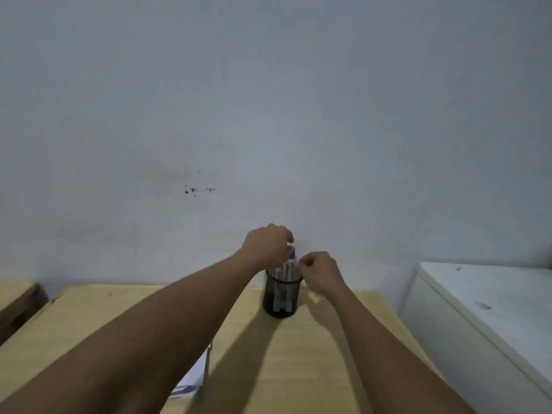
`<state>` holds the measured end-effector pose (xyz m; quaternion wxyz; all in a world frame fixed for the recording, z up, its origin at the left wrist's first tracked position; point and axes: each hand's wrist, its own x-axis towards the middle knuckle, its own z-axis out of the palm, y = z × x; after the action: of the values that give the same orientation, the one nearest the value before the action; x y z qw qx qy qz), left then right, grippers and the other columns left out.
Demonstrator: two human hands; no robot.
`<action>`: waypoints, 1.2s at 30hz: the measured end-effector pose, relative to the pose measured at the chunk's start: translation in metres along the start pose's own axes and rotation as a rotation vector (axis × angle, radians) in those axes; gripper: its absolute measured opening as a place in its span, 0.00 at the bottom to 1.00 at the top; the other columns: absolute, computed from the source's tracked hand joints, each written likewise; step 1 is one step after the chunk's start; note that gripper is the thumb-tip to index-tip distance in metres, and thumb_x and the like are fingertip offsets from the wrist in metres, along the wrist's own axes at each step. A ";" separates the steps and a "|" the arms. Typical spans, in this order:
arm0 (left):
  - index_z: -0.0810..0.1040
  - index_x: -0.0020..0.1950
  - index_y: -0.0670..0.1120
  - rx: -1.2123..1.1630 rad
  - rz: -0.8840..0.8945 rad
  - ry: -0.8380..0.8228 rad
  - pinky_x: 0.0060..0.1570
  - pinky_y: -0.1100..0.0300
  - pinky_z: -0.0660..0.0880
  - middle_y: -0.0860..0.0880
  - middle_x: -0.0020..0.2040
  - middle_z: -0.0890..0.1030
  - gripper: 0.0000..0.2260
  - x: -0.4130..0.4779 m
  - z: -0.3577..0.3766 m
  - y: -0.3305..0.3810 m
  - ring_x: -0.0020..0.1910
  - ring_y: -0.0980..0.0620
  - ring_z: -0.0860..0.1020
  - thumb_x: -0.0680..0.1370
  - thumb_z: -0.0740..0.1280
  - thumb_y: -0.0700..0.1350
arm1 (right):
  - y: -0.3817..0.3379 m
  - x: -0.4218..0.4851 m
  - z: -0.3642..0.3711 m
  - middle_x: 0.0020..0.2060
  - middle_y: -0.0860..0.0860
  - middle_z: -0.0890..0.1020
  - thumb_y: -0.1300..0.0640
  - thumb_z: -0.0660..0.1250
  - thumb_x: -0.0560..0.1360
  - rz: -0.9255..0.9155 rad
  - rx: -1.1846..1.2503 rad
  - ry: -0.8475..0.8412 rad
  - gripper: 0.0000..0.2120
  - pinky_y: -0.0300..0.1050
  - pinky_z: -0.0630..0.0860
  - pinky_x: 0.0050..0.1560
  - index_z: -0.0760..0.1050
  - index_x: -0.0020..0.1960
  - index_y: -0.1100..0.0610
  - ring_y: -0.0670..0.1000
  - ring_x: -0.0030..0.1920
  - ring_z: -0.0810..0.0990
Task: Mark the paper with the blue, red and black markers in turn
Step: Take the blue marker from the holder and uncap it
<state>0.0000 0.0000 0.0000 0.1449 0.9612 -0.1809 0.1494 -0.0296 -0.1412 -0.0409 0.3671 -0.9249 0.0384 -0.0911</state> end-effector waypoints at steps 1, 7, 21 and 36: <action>0.79 0.64 0.51 0.006 -0.012 -0.035 0.49 0.54 0.77 0.48 0.59 0.82 0.14 0.007 0.006 0.000 0.52 0.47 0.81 0.79 0.64 0.52 | 0.003 0.008 0.004 0.53 0.56 0.86 0.53 0.66 0.79 0.006 0.020 -0.016 0.14 0.50 0.81 0.49 0.83 0.57 0.59 0.53 0.48 0.83; 0.83 0.57 0.48 -0.043 -0.043 -0.092 0.39 0.56 0.73 0.46 0.52 0.84 0.10 0.026 0.032 -0.002 0.47 0.45 0.81 0.77 0.67 0.48 | 0.012 0.022 0.015 0.61 0.57 0.83 0.59 0.68 0.79 -0.005 0.110 -0.004 0.12 0.42 0.70 0.50 0.81 0.61 0.62 0.56 0.61 0.80; 0.79 0.53 0.49 -0.354 -0.057 0.126 0.45 0.51 0.80 0.48 0.47 0.82 0.05 0.008 -0.045 0.020 0.41 0.50 0.80 0.79 0.66 0.47 | -0.038 0.000 -0.022 0.51 0.44 0.82 0.50 0.68 0.78 -0.087 0.269 0.156 0.04 0.62 0.72 0.65 0.75 0.51 0.47 0.51 0.57 0.80; 0.85 0.54 0.42 -0.620 -0.122 0.338 0.51 0.63 0.73 0.47 0.54 0.85 0.08 -0.095 -0.162 -0.046 0.54 0.53 0.81 0.78 0.69 0.41 | -0.160 -0.078 -0.008 0.46 0.52 0.87 0.58 0.71 0.77 -0.321 0.424 -0.029 0.09 0.38 0.75 0.46 0.84 0.55 0.60 0.50 0.48 0.85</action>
<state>-0.1052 0.1240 0.1056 0.4662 0.8424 -0.1334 0.2351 -0.1066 -0.0192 0.0637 0.5343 -0.8227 -0.1340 -0.1406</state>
